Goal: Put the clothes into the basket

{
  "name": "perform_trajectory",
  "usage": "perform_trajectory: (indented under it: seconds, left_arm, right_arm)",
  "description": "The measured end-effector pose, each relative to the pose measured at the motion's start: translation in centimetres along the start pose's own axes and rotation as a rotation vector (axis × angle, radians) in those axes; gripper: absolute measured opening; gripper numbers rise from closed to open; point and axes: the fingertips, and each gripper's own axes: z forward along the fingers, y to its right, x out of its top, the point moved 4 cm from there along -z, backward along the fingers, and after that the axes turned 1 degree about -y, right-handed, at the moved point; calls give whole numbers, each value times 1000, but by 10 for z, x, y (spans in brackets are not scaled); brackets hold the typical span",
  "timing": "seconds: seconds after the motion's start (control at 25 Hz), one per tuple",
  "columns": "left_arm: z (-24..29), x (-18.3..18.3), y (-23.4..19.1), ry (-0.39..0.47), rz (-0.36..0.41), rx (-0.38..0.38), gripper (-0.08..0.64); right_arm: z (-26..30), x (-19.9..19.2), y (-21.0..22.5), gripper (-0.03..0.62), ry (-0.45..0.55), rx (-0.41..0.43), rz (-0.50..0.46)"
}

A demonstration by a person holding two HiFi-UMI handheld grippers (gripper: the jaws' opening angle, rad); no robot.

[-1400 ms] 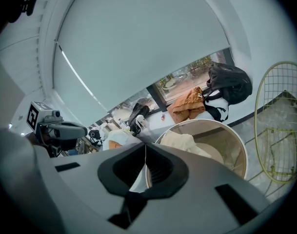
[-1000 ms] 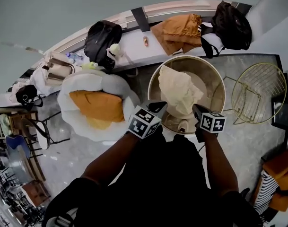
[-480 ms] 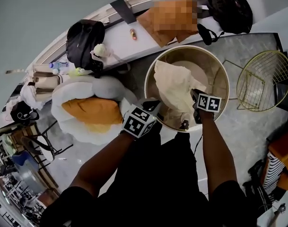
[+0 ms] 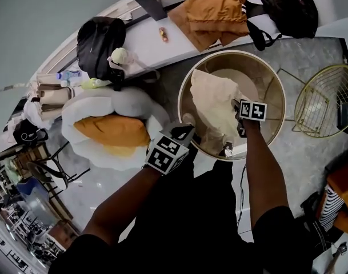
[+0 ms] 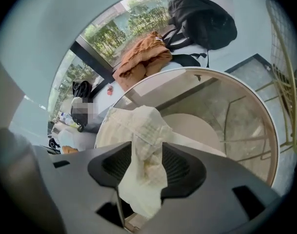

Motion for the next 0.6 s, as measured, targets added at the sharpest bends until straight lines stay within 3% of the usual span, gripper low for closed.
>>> perform_trajectory:
  seconds: [0.16,0.24,0.4,0.6]
  left_arm:
    - [-7,-5,-5,5,-22,7,2]
    - [-8,-7,-7,7,-32,16,2]
    - [-11,-7,-8,20,-52,26,2]
    - [-15,6,4,66,-54,27,2]
  right_arm:
    - [15,-8,5,192,-47,40,84]
    - [16,-10,3,151,-53,51,98]
    - [8,-11,-4,66,-24,38,81]
    - [-17,-7,-19,50,18,65,34]
